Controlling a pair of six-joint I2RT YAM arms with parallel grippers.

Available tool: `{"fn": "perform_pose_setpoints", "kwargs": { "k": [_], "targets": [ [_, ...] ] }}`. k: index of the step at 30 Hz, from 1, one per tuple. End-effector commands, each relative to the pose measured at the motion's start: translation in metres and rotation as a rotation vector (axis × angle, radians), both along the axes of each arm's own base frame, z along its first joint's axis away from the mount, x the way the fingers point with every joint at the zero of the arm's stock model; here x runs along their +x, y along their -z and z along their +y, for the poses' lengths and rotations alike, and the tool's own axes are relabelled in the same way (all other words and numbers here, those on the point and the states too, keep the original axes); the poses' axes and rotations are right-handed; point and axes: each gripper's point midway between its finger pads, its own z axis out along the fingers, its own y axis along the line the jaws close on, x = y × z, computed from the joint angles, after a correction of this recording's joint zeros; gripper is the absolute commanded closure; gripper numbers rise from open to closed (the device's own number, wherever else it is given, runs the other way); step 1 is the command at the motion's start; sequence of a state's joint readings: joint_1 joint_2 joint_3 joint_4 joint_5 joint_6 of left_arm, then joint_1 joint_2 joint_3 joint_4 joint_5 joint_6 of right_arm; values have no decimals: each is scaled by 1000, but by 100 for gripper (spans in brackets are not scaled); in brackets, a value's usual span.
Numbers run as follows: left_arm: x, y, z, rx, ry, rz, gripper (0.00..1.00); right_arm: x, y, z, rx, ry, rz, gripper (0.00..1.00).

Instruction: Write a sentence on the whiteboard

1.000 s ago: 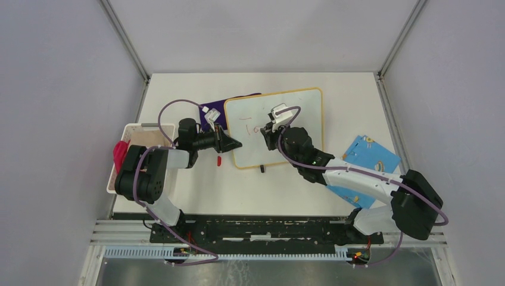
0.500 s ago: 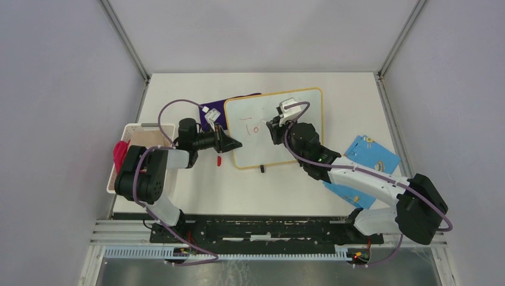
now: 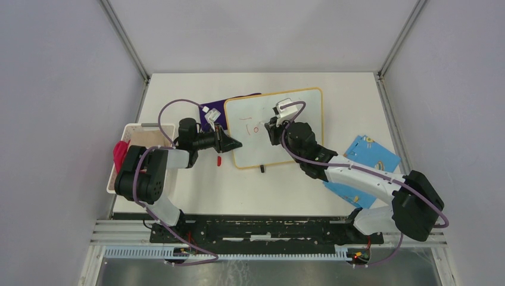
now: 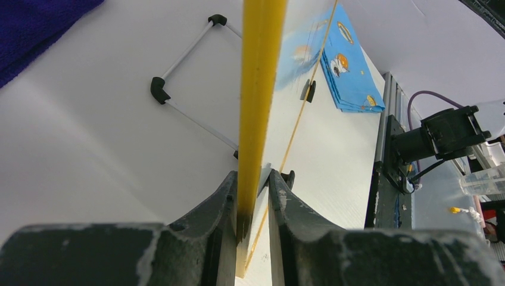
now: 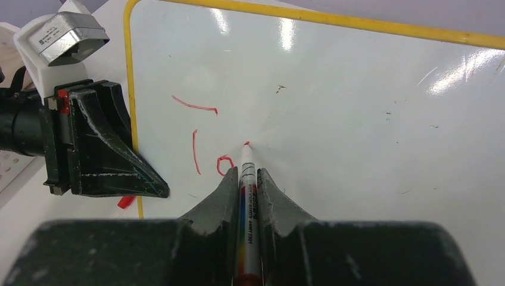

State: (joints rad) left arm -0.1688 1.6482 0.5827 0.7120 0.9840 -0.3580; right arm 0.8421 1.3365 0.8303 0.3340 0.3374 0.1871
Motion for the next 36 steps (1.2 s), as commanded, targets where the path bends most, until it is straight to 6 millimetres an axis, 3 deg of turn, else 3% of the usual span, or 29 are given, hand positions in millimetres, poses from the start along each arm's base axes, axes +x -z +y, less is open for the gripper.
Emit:
{"fn": "perform_pose_setpoints", "kwargs": {
  "k": [1, 15, 23, 29, 36],
  "targets": [
    [16, 18, 11, 89, -97, -7, 98, 4, -9, -4, 29, 28, -18, 100],
    [16, 18, 10, 89, -95, -9, 98, -9, 14, -12, 10, 11, 23, 100],
    [15, 18, 10, 91, -95, -8, 98, -11, 18, -23, 1, 45, 24, 100],
    [15, 18, 10, 95, -93, -8, 98, -10, 7, -30, 18, 71, 3, 100],
    [14, 19, 9, 96, -92, -6, 98, -22, -28, -9, 98, -53, -68, 100]
  ]
}}
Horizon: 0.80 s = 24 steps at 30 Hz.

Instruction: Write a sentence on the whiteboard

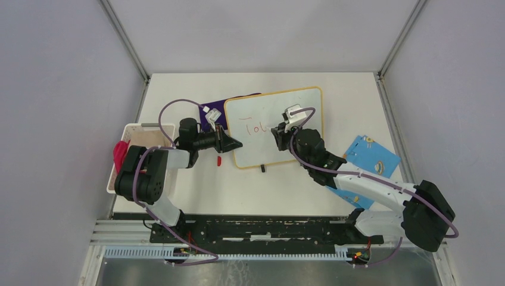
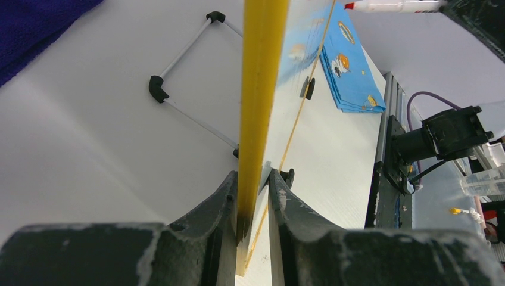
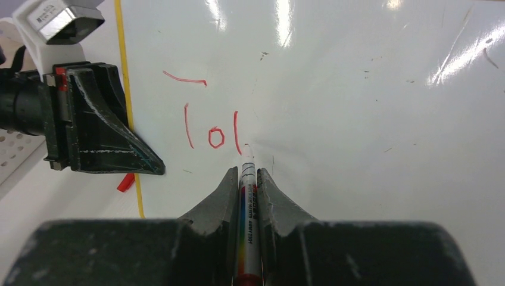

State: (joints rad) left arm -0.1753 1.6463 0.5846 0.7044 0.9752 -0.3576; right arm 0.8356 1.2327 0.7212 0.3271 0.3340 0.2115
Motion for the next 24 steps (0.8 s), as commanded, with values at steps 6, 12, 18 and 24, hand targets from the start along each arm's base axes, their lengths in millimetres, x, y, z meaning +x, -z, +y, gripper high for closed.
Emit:
{"fn": "perform_pose_setpoints", "kwargs": {
  "k": [6, 12, 18, 24],
  "targets": [
    [14, 19, 11, 94, -89, -12, 98, -1, -46, 23, 75, -75, -93, 100],
    [14, 18, 10, 95, -88, -13, 98, 4, -42, 29, 78, -69, -79, 100],
    [14, 19, 10, 97, -88, -12, 98, 10, -37, 29, 75, -43, -70, 100],
    [15, 20, 10, 97, -88, -11, 98, 13, -35, 30, 79, -28, -72, 100]
  ]
}}
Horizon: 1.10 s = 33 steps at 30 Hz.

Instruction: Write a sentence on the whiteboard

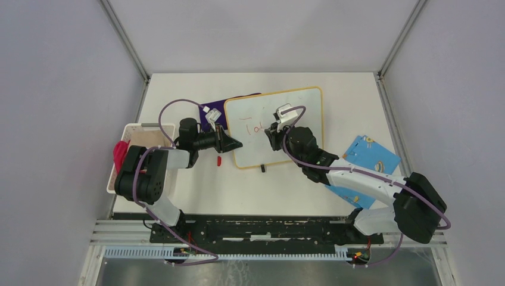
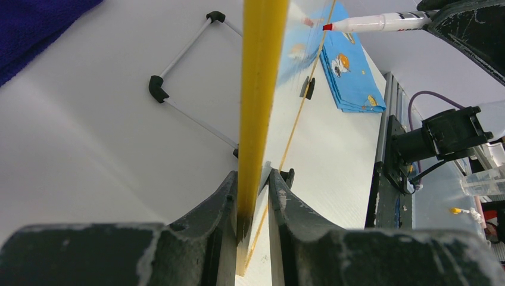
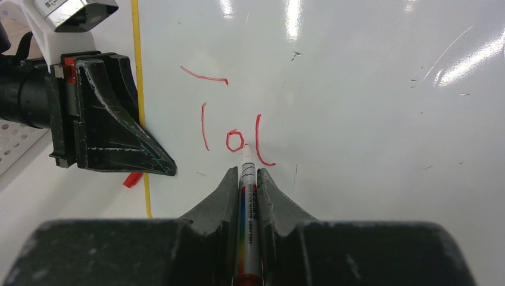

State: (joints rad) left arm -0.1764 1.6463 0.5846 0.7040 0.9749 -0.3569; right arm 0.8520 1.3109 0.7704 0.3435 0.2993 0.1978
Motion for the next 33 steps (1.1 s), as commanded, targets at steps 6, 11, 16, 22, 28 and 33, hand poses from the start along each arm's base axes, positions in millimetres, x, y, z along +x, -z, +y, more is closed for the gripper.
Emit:
{"fn": "perform_pose_setpoints", "kwargs": {
  "k": [6, 11, 16, 22, 28, 33],
  "targets": [
    [15, 20, 11, 99, -91, -9, 98, 12, -31, 5, 84, 48, -67, 100],
    [15, 20, 11, 99, -89, -10, 98, 15, -25, -1, 68, 72, -59, 100],
    [15, 20, 11, 101, -91, -9, 98, 15, -21, -11, 62, 106, -55, 100],
    [15, 20, 11, 102, -91, -11, 98, 14, -19, -24, 55, 138, -55, 100],
    [15, 20, 11, 102, -92, -12, 98, 12, -15, -30, 51, 146, -49, 100],
    [15, 20, 11, 102, -90, -11, 98, 3, -35, -27, 114, 95, -86, 100]
  ]
}}
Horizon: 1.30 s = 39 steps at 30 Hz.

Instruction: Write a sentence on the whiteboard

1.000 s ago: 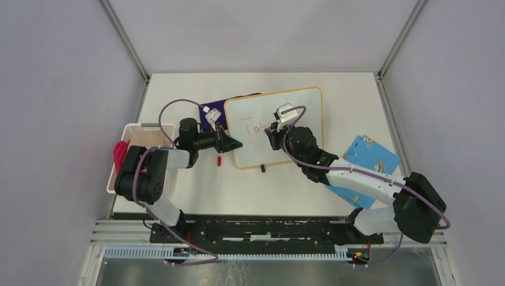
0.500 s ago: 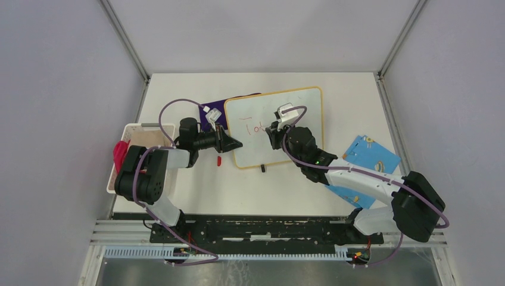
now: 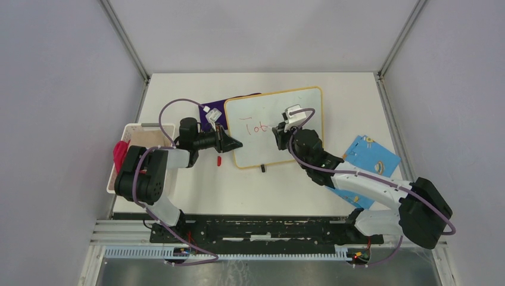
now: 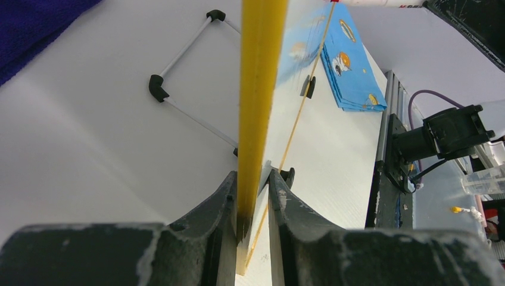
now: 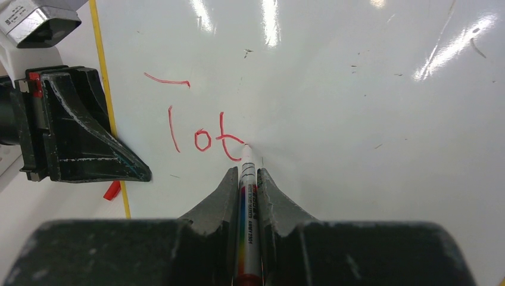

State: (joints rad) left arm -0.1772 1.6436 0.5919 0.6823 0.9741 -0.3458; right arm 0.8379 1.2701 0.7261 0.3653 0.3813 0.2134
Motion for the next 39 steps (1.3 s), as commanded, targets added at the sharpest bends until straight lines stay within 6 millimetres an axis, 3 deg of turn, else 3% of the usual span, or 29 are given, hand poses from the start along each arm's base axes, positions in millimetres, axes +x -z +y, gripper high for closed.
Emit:
{"fn": "perform_pose_setpoints", "kwargs": {
  "k": [1, 6, 13, 18, 39],
  "targets": [
    [15, 19, 11, 95, -93, -14, 98, -4, -39, -4, 108, -11, -86, 100],
    [15, 20, 11, 96, -93, -13, 98, -6, -49, -8, 114, -6, -104, 100],
    [14, 21, 11, 100, -92, -10, 98, 1, -32, -15, 63, 47, -61, 100],
    [14, 21, 10, 102, -90, -12, 98, 5, -30, -19, 54, 78, -57, 100],
    [14, 21, 10, 105, -88, -11, 98, 15, -31, -8, 35, 75, -57, 100]
  ]
}}
